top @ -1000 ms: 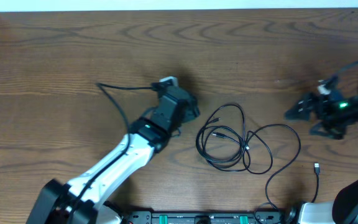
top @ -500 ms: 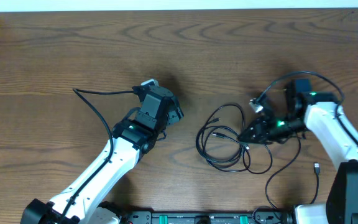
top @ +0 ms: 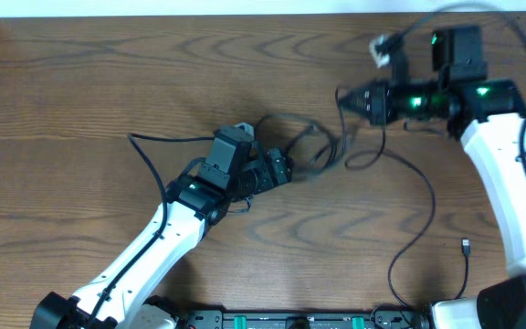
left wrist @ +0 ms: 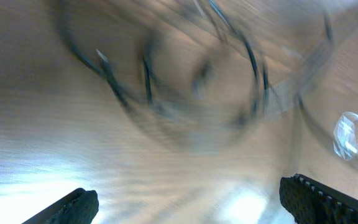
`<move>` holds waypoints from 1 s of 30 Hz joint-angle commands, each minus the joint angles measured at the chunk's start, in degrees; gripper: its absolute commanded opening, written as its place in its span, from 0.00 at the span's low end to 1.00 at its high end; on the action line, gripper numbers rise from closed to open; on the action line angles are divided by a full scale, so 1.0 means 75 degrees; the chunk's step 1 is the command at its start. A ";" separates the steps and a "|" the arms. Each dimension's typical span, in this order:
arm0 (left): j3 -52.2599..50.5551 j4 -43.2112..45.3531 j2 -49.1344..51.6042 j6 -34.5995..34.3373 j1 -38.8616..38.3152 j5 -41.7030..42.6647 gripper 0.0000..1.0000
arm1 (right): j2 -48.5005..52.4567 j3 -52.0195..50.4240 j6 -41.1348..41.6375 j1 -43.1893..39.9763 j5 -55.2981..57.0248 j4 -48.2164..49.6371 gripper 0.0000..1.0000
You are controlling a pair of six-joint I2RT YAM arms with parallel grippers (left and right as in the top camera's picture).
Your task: Untangle cables
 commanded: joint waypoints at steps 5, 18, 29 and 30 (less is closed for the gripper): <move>0.0044 0.0271 -0.0029 0.0047 0.0017 0.1545 0.97 | -0.0289 0.1448 0.0160 0.0495 0.0717 -0.0717 0.01; 0.0044 0.2565 0.0003 -0.3045 0.0017 0.1341 0.97 | -0.1457 0.1448 -0.1475 0.0962 0.0294 -0.1574 0.01; 0.0044 0.3241 0.0006 -0.5004 -0.0023 0.1207 0.93 | -0.2119 0.1448 -0.1772 0.0988 0.0326 -0.1644 0.01; 0.0044 0.3485 0.0006 -0.4240 -0.0073 0.1209 0.92 | -0.2116 0.1445 -0.1719 0.0988 0.0326 -0.1664 0.01</move>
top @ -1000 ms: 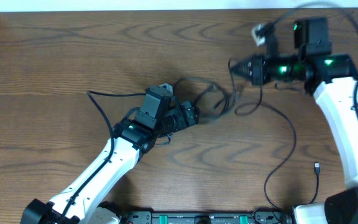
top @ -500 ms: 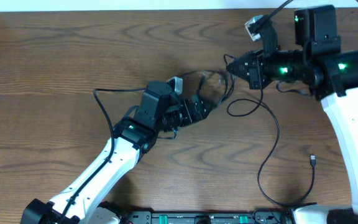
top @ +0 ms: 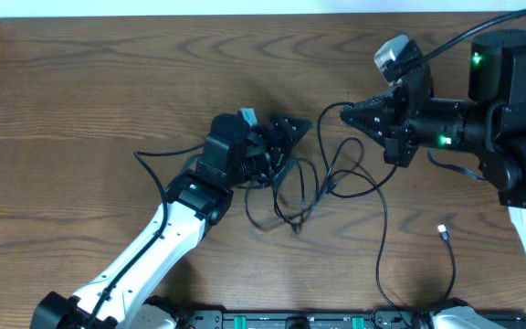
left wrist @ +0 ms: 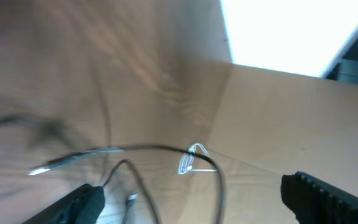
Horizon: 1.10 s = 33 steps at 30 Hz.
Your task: Untangle cables
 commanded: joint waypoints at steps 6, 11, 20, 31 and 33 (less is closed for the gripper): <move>0.0041 0.0694 0.0006 0.5418 -0.0714 -0.0137 0.92 | -0.0020 0.0140 -0.0119 0.0052 -0.0119 -0.0140 0.01; 0.0041 -0.0527 0.0003 0.5945 -0.0711 -0.1606 0.92 | -0.0020 0.0140 0.0731 0.0047 0.0959 -0.0195 0.01; 0.0044 -0.1530 0.0003 0.6682 -0.1026 -0.2436 0.92 | 0.0023 0.0140 0.0970 0.0047 0.1475 -0.0344 0.01; 0.0044 -0.0428 -0.0490 0.6653 -0.2043 -0.2463 0.91 | 0.0175 0.0140 0.0968 0.0047 0.1478 -0.0685 0.01; 0.0044 -0.0367 -0.0560 0.6650 -0.2043 -0.2463 0.91 | 0.0184 0.0137 0.0970 0.0047 0.1472 -0.0705 0.01</move>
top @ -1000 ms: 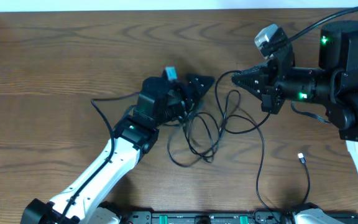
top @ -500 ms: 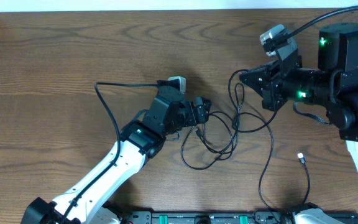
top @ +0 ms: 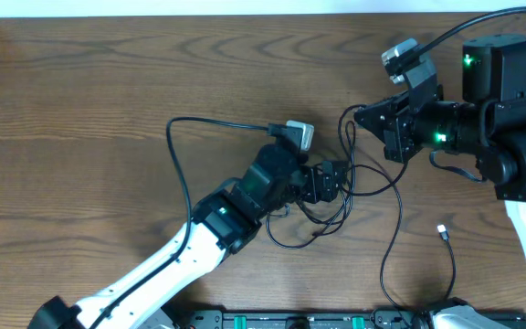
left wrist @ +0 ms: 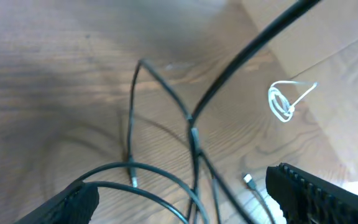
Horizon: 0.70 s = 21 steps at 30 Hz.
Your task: Untangle cables
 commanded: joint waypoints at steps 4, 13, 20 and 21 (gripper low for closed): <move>0.0047 0.0659 -0.0178 0.0152 -0.0026 -0.0076 0.91 | 0.0044 0.0137 0.0233 0.0050 -0.0079 -0.0029 0.01; 0.0047 0.1938 0.1087 0.0152 -0.0032 -0.0501 0.74 | 0.0041 0.0137 0.0810 0.0055 -0.0673 -0.0242 0.01; 0.0047 0.2871 0.2282 0.0096 -0.0082 -0.0606 0.41 | 0.0020 0.0140 0.0810 0.0052 -0.0950 -0.0469 0.01; 0.0047 0.2824 0.2398 0.0096 -0.0082 -0.0775 0.24 | 0.0020 0.0140 0.0807 0.0052 -0.0944 -0.0507 0.01</move>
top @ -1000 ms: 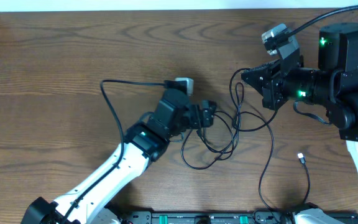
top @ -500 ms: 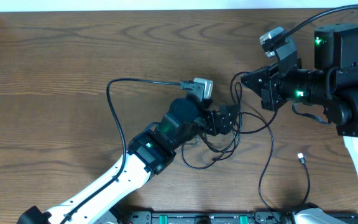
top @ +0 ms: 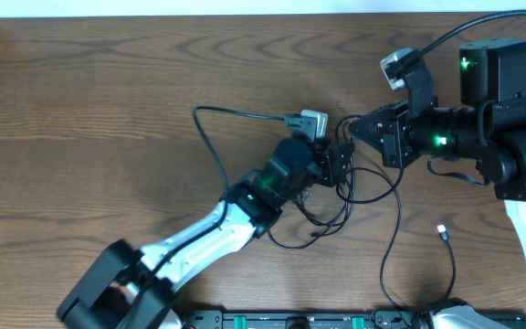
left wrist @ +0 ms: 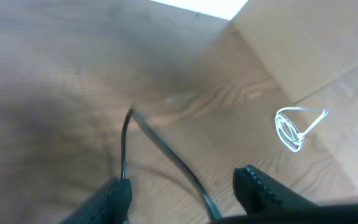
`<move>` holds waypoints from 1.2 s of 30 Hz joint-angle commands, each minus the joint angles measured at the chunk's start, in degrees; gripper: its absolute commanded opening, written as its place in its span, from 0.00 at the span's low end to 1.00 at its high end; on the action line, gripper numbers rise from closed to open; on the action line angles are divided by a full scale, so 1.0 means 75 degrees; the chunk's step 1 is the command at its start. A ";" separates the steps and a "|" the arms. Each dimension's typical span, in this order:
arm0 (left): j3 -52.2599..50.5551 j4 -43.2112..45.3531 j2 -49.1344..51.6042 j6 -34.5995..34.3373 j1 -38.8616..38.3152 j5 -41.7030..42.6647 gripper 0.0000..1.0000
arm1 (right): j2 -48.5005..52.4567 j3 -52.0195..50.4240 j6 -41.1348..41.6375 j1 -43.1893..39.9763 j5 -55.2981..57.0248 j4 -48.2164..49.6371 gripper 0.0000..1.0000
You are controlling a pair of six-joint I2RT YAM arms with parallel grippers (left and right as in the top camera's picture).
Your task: Untangle cables
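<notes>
Thin black cables (top: 336, 203) lie looped over one another at the table's middle. One strand (top: 389, 247) runs down to the front edge, and a loose end carries a small white plug (top: 441, 231). My left gripper (top: 338, 163) is low over the top of the tangle. It is open, and in its wrist view a cable strand (left wrist: 166, 155) runs between the fingers (left wrist: 272, 193). My right gripper (top: 347, 126) comes in from the right. Its jaws meet in a point just above the left one, shut on a black cable.
A black lead (top: 210, 123) with a grey plug (top: 305, 121) arcs over my left arm. A pale wire loop (left wrist: 297, 127) shows in the left wrist view on the wooden table (top: 80, 110). The table's far edge meets a white wall.
My left gripper has moved a little up and right, closer to the right gripper's tip, and its fingers stand nearer together around a strand. The right gripper has dropped slightly.
At first my left gripper was at the middle by the tangle and the right one held a cable up at the far right. Then both stood higher and the loops had spread. Later the left was lower in the loops, and now it is beside the right gripper.
</notes>
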 commanded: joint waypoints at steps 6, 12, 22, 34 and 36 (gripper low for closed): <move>0.0044 0.0038 0.0268 0.0076 0.0017 -0.1565 0.08 | 0.0009 0.0140 0.0093 0.0052 0.0982 -0.0230 0.01; 0.0044 0.0058 -0.0988 0.0079 0.0221 -0.1609 0.08 | 0.0026 0.0137 0.1227 0.0052 0.2888 -0.0545 0.26; 0.0044 -0.1005 -0.3104 0.0105 0.0265 -0.0664 0.08 | 0.0265 0.0134 0.3174 0.0052 0.4389 -0.0819 0.55; 0.0044 -0.1918 -0.3351 0.1343 0.0265 0.1195 0.08 | 0.1364 0.0131 0.3008 0.0047 0.2005 0.0172 0.74; 0.0041 -0.2259 -0.3346 0.1539 0.0265 0.1145 0.08 | 0.1402 0.0131 0.3045 0.0047 0.1734 0.0294 0.77</move>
